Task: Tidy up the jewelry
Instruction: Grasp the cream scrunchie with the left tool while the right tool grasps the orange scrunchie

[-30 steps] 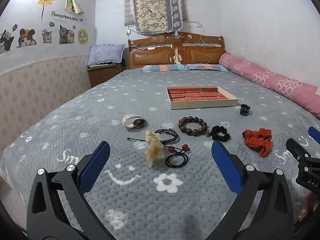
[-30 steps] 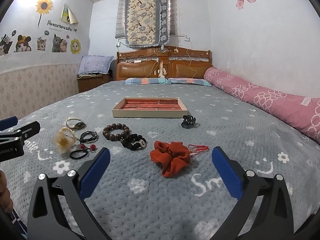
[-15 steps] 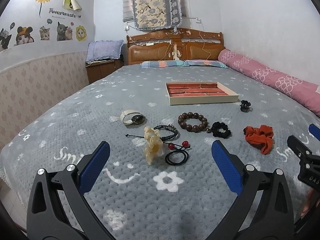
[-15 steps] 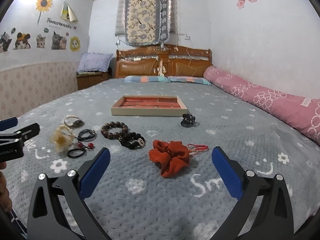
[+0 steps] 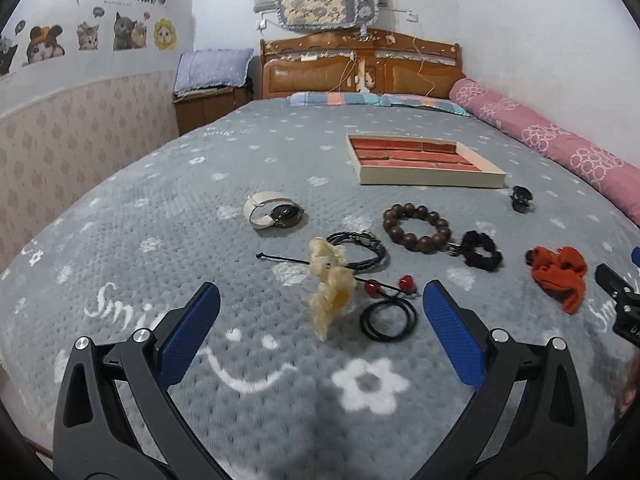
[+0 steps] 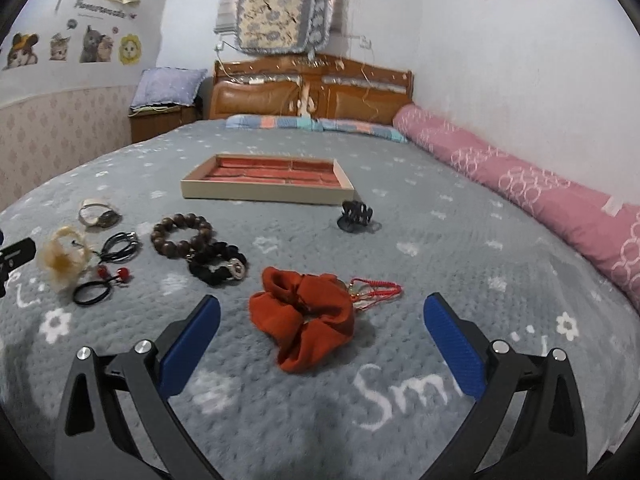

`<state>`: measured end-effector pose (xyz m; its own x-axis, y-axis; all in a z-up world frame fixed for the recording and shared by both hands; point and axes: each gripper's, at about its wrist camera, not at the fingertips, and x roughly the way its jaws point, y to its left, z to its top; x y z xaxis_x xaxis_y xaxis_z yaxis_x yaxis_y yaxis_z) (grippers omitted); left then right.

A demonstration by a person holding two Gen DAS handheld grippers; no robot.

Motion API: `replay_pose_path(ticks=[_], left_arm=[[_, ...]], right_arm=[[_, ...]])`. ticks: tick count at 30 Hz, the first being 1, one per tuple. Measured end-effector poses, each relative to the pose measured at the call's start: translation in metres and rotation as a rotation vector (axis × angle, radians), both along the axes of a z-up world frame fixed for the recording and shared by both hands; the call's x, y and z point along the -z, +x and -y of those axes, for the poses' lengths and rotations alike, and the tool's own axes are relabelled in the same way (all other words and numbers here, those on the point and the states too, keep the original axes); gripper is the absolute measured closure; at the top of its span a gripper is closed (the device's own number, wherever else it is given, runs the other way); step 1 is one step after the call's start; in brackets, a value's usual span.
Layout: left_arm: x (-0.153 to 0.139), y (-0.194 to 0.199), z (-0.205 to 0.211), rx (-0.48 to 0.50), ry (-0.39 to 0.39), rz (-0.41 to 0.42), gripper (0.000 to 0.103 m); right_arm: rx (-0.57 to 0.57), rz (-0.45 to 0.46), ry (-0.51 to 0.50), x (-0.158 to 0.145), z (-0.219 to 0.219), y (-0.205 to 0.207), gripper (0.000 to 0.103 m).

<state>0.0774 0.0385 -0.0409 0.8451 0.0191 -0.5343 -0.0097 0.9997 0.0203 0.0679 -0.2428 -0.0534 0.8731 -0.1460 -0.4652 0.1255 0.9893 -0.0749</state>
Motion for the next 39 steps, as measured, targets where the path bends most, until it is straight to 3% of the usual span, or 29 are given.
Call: replay_pose_path(ticks=[6, 11, 19, 23, 29, 39], left_arm=[[0.002, 0.026, -0.005, -0.004, 0.023, 0.013, 0.005], [0.007, 0.045, -0.005, 0.022, 0.014, -0.004, 0.006], [0.026, 0.056, -0.013, 0.004, -0.017, -0.058, 0.011], [0.030, 0.059, -0.014, 0.014, -0.035, -0.075, 0.023], [0.034, 0.062, -0.018, 0.022, -0.068, -0.106, 0.031], [0.039, 0.065, -0.016, 0.049, -0.078, -0.144, 0.055]], right_arm=[[0.022, -0.053, 0.047, 0.011, 0.018, 0.024, 0.005], [0.014, -0.112, 0.052, 0.021, 0.020, 0.041, 0.022], [0.022, -0.212, 0.086, 0.036, 0.026, 0.062, 0.036], [0.016, -0.230, 0.097, 0.039, 0.026, 0.068, 0.050], [0.008, -0.248, 0.097, 0.042, 0.024, 0.070, 0.057], [0.002, -0.255, 0.093, 0.044, 0.023, 0.071, 0.066]])
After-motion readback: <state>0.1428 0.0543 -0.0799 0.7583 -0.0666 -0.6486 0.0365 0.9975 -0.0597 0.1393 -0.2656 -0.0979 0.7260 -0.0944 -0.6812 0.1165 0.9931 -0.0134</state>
